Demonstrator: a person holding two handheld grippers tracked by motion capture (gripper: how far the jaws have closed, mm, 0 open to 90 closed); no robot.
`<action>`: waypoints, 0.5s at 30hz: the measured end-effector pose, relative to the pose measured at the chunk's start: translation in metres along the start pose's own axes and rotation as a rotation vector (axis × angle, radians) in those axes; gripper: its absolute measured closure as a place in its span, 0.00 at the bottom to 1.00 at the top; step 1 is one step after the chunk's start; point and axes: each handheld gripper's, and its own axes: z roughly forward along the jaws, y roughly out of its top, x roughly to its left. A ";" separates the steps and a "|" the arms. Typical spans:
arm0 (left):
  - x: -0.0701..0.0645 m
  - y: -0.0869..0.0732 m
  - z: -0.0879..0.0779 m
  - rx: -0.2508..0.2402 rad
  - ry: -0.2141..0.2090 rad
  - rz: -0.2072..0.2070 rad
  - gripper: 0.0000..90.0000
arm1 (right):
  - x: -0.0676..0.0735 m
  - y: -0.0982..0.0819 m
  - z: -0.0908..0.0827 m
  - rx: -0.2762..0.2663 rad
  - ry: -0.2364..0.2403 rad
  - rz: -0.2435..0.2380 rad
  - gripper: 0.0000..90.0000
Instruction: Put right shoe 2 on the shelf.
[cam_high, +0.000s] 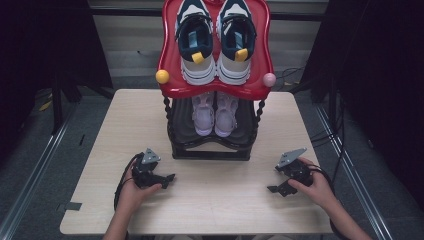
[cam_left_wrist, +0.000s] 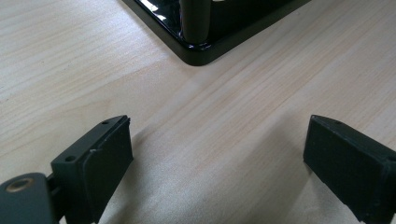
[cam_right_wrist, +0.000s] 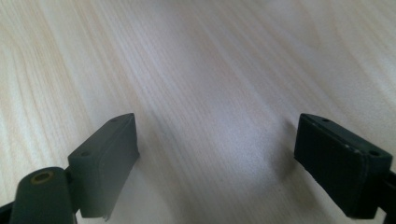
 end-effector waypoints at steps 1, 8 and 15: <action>0.000 0.000 0.000 0.000 0.000 0.000 0.08 | 0.001 -0.002 0.000 -0.017 -0.010 0.013 0.14; -0.002 -0.001 0.000 -0.002 0.003 -0.011 0.09 | 0.007 -0.024 0.006 -0.223 -0.067 0.078 0.10; -0.001 -0.001 -0.001 -0.002 0.003 -0.005 0.09 | 0.009 -0.024 0.005 -0.221 -0.083 0.096 0.10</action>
